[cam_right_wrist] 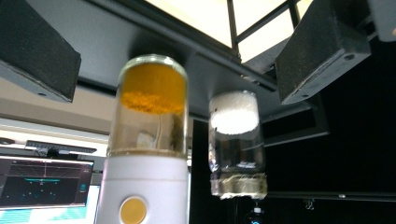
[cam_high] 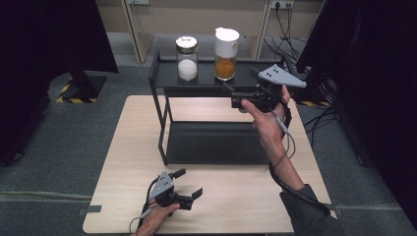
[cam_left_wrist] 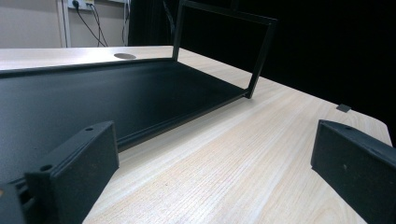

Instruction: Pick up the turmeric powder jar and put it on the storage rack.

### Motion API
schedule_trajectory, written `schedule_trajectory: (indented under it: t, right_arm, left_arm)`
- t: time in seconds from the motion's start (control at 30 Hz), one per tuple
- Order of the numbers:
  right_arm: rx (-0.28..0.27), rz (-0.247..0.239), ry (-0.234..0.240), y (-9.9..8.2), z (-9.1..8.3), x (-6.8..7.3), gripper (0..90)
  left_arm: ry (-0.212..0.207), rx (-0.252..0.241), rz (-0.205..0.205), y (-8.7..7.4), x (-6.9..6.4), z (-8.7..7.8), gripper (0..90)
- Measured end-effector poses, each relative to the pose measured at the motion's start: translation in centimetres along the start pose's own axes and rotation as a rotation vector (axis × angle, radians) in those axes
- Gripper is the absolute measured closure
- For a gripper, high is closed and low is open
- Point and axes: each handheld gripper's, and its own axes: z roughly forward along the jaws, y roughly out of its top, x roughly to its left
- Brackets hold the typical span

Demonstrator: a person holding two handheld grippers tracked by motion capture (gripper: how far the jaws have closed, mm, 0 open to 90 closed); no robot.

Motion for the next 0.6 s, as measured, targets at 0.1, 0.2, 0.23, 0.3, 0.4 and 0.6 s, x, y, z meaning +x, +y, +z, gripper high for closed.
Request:
schedule_trajectory:
  t: [0.1,0.2,0.23,0.3,0.4,0.6]
  right_arm:
    - [-0.005,0.000,0.016,-0.7,-0.6,0.0,0.5]
    - [-0.009,-0.014,0.025,-1.3,-1.2,0.2,0.5]
    - [-0.009,-0.014,0.025,-1.3,-1.2,0.2,0.5]
    - [-0.009,-0.026,0.030,-1.8,-1.7,0.5,0.5]
    - [-0.004,-0.046,0.037,-2.5,-2.3,0.8,0.5]
    - [-0.009,-0.031,0.061,-3.9,-3.1,0.9,0.5]
  left_arm:
    - [0.001,-0.001,-0.001,0.0,0.0,0.0,0.2]
    - [0.002,-0.001,-0.002,0.0,0.0,0.0,0.2]
    - [0.003,-0.002,-0.002,0.0,0.0,0.0,0.2]
    - [0.002,-0.003,-0.001,0.0,0.0,0.0,0.2]
    - [0.003,-0.003,-0.002,0.0,0.0,0.0,0.2]
    - [0.003,-0.003,-0.002,0.0,0.0,0.0,0.2]
